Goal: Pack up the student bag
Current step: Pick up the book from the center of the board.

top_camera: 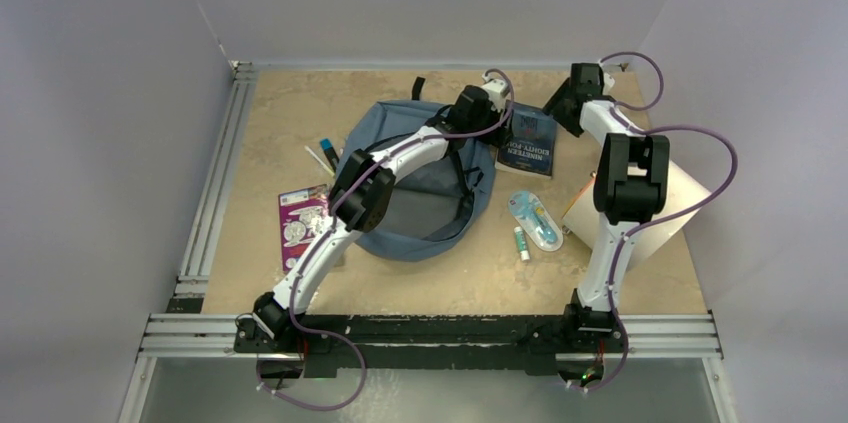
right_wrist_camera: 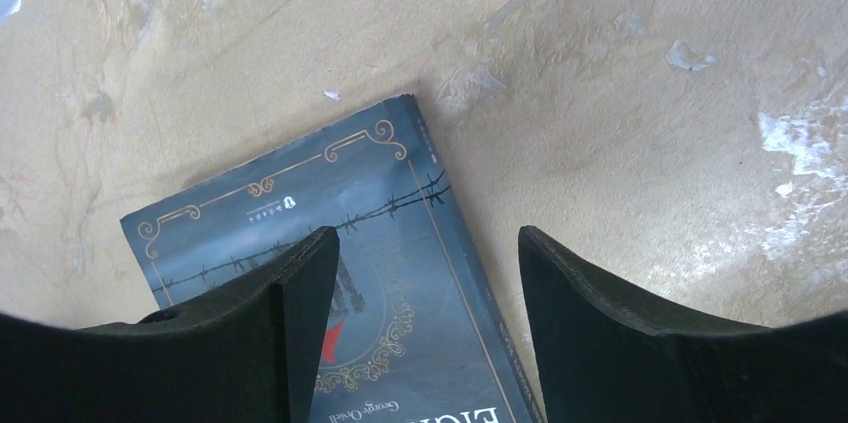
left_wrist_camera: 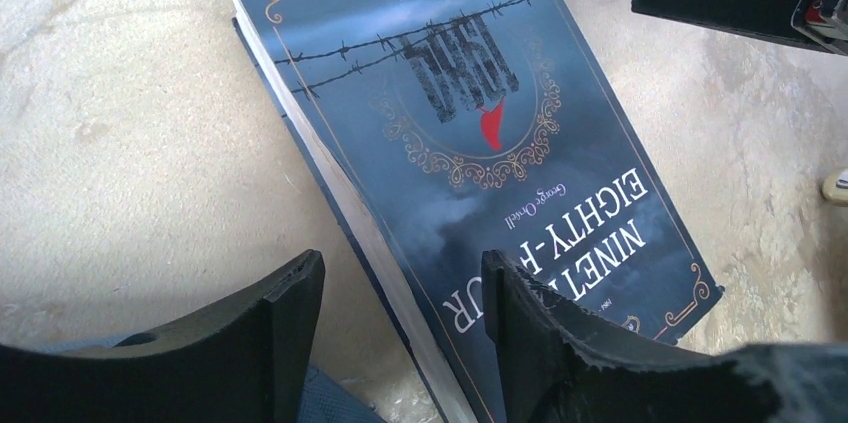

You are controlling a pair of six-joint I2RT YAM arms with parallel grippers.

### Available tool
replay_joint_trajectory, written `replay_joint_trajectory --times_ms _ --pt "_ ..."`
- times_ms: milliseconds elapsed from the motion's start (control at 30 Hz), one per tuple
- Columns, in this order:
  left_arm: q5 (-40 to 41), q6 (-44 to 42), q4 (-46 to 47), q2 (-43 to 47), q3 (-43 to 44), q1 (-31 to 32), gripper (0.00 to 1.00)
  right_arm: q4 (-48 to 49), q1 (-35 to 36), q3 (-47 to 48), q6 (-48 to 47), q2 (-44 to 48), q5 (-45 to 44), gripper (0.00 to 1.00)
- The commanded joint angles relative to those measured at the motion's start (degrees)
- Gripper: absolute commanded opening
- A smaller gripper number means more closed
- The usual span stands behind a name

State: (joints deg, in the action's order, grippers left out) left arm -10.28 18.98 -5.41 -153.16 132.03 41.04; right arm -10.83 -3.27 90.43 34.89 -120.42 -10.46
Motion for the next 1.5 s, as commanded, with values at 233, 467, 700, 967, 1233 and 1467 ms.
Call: replay_joint_trajectory --times_ms 233,467,700,967,1233,1467 --pt "-6.55 2.28 -0.85 -3.43 -0.94 -0.12 0.44 -0.47 -1.16 0.41 -2.00 0.28 5.36 0.69" --pt "-10.84 6.12 -0.31 -3.64 -3.81 -2.58 0.00 -0.49 -1.82 -0.54 -2.50 0.10 8.09 0.69" --pt "-10.66 6.79 -0.59 -2.73 -6.78 -4.70 0.00 -0.58 -1.75 -0.69 -2.97 0.65 10.36 0.69" --pt "-8.28 5.99 -3.85 -3.97 -6.61 -5.57 0.00 -1.80 -1.76 -0.26 -3.86 -1.26 13.18 0.70" --pt "-5.98 6.75 -6.01 -4.08 -6.80 -6.47 0.00 -2.18 -1.82 -0.81 -3.86 -3.31 12.49 0.71" --pt "-6.97 7.20 -6.17 -4.40 -6.84 -6.68 0.00 -0.64 -1.78 -2.50 -3.84 -4.18 16.22 0.72"
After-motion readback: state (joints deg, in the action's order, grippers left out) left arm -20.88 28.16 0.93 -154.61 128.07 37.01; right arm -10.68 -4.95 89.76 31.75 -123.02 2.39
